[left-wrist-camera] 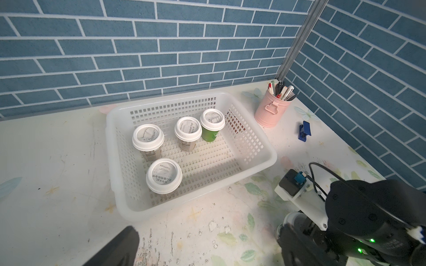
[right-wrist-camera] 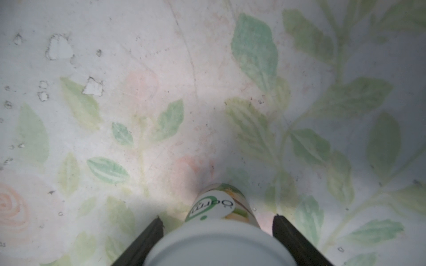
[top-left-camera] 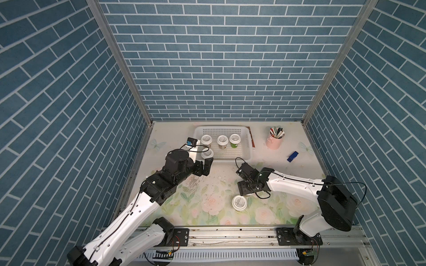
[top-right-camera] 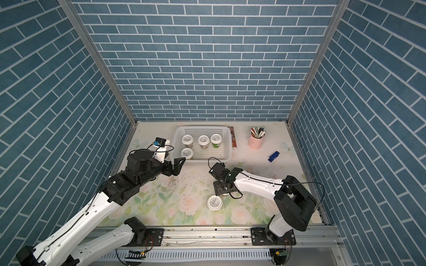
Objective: Put the yogurt in the basket
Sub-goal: Pick up the yogurt from the center of the board.
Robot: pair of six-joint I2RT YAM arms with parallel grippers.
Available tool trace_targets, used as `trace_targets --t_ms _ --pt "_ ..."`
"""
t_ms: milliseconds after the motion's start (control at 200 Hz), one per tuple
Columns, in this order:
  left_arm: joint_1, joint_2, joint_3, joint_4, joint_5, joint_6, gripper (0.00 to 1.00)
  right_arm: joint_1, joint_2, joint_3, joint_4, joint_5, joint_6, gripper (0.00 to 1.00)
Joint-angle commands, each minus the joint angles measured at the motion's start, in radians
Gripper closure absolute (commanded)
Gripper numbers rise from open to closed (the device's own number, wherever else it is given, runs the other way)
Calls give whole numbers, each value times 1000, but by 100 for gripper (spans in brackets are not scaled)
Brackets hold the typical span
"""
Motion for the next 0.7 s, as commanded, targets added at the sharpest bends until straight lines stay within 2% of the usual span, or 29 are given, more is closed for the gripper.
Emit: trace_targets --t_ms 0,385,695 --pt "-7 0 -4 0 3 10 0 4 0 0 -14 15 22 24" --pt "-6 -2 -1 -8 -2 12 0 4 -24 38 -46 39 16 26" --pt "-6 -5 -7 -11 -6 13 0 3 -53 133 -107 71 -24 26"
